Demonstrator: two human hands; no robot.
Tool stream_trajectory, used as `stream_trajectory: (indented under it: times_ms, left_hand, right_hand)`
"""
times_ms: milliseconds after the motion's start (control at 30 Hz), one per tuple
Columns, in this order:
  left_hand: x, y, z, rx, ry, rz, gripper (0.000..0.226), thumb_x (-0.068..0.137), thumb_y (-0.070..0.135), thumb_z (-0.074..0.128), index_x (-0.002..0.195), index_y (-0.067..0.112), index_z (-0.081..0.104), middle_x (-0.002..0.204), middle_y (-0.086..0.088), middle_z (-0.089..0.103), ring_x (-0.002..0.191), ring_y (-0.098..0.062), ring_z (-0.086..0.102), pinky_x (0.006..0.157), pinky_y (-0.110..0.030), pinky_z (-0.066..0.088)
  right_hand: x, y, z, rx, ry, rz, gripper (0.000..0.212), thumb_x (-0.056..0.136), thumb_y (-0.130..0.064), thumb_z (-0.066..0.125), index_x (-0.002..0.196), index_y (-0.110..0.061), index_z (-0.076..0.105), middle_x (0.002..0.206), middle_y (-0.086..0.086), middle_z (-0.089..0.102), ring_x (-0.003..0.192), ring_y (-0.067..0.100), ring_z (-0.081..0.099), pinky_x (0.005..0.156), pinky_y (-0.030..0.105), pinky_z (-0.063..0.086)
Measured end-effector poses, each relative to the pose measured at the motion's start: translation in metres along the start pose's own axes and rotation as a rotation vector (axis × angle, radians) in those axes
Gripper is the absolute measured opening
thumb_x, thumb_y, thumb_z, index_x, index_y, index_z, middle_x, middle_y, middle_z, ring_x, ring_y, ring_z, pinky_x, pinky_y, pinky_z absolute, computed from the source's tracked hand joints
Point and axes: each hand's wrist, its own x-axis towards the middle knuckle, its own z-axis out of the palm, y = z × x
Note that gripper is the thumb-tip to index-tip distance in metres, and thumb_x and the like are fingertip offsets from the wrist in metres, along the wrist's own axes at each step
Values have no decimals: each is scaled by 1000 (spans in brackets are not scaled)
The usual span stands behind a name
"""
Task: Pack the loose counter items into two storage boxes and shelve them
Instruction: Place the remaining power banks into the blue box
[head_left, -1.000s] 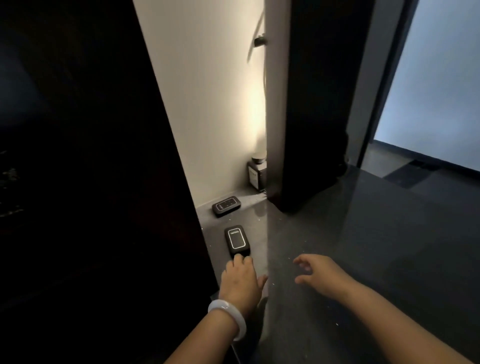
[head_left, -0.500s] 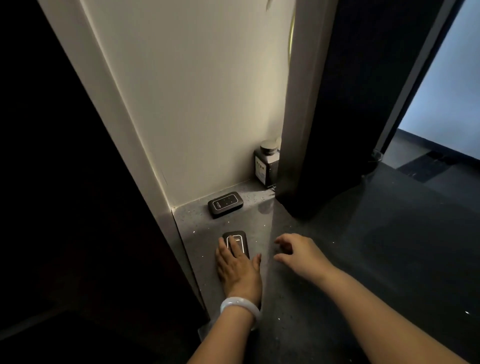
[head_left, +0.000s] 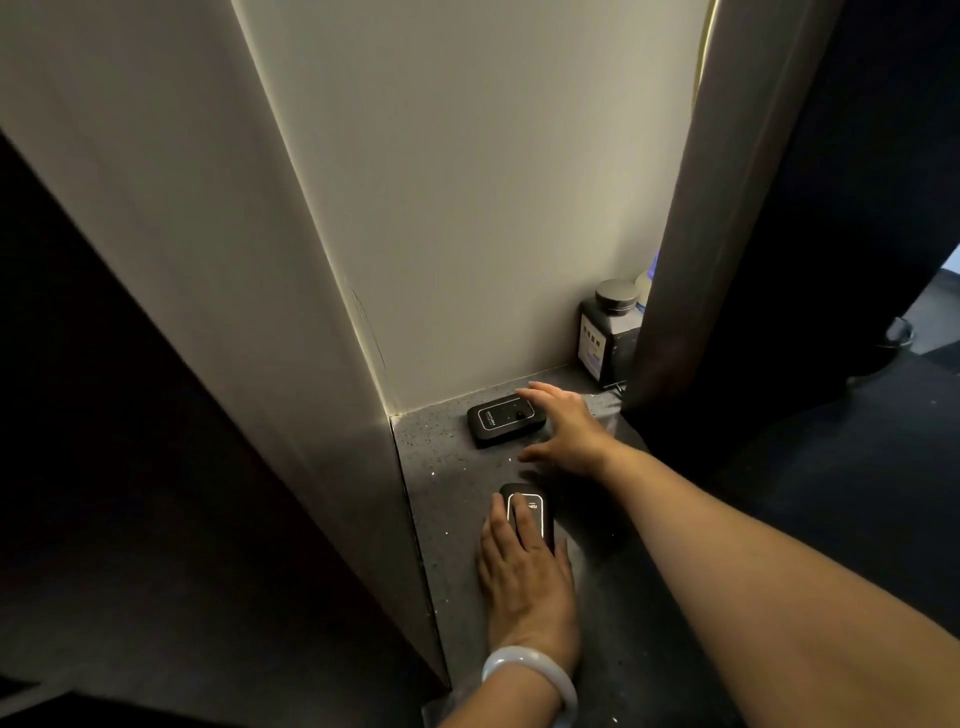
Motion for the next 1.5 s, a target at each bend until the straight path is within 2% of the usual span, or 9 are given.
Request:
stream_trajectory:
  times_ms: [200,333,467,600,700,833,1033,1367,1500]
  left_hand:
    - [5,1,6,-12,-8,41,87,41,40,95,116,11,62,116,-16,66,95,-31,70,73,-42,59]
    - [7,0,8,17,24,7,80,42,41,94,112,10,71,115,-16,67,96,-31,70,74,-42,58]
    - [0,2,5,6,42,-1,76,66,39,86,131,10,60,135,-17,57,117,-34,60,92,-46,51]
    - [4,-2,6,15,14,-1,75,51,37,93,115,8,69,120,-18,65,100,-34,68,78,-45,57]
    - [6,-5,10,-7,58,17,70,58,32,90,119,6,66,125,-20,62,104,-37,65,83,-49,55]
    - [2,-2,9,-100,74,4,64,93,34,59,148,9,37,155,-18,30,139,-36,34,114,-47,27]
    - [-4,0,-2,-136,-20,107,63,100,39,44,152,14,21,160,-10,13,147,-27,16,121,-37,4]
    - [-16,-16,-20,-255,-343,426,79,92,44,59,154,24,16,159,3,11,147,-21,18,121,-40,20]
    - [-13,-10,-30,-235,-350,328,89,87,49,64,155,22,13,157,-5,19,144,-26,19,118,-41,21]
  right_hand:
    - [28,16,13,-78,-55,-31,93,75,-36,80,151,-33,26,158,-9,22,145,23,14,116,44,14]
    - [27,18,16,-155,104,-18,75,77,-39,77,143,-25,44,141,1,47,129,26,34,106,37,29]
    - [2,29,17,-131,198,66,73,75,-38,79,138,-19,49,133,4,47,125,27,34,107,33,26]
    - [-47,32,21,-180,272,157,70,75,-42,77,135,-20,50,131,3,48,121,26,36,103,32,28]
    - [-92,32,26,-205,372,248,66,74,-46,76,131,-23,52,126,1,49,116,25,39,99,34,30]
    - [-152,32,29,-157,447,392,67,74,-45,75,132,-22,50,126,0,48,117,22,38,101,35,30]
    - [-221,22,30,-198,486,610,71,75,-51,73,134,-25,45,131,-3,45,122,18,36,105,34,31]
    - [-286,2,28,-136,469,978,82,71,-59,73,135,-21,39,137,4,42,127,24,39,104,40,36]
    - [-276,0,21,-94,466,982,79,77,-56,69,139,-17,39,140,5,41,128,24,39,106,38,35]
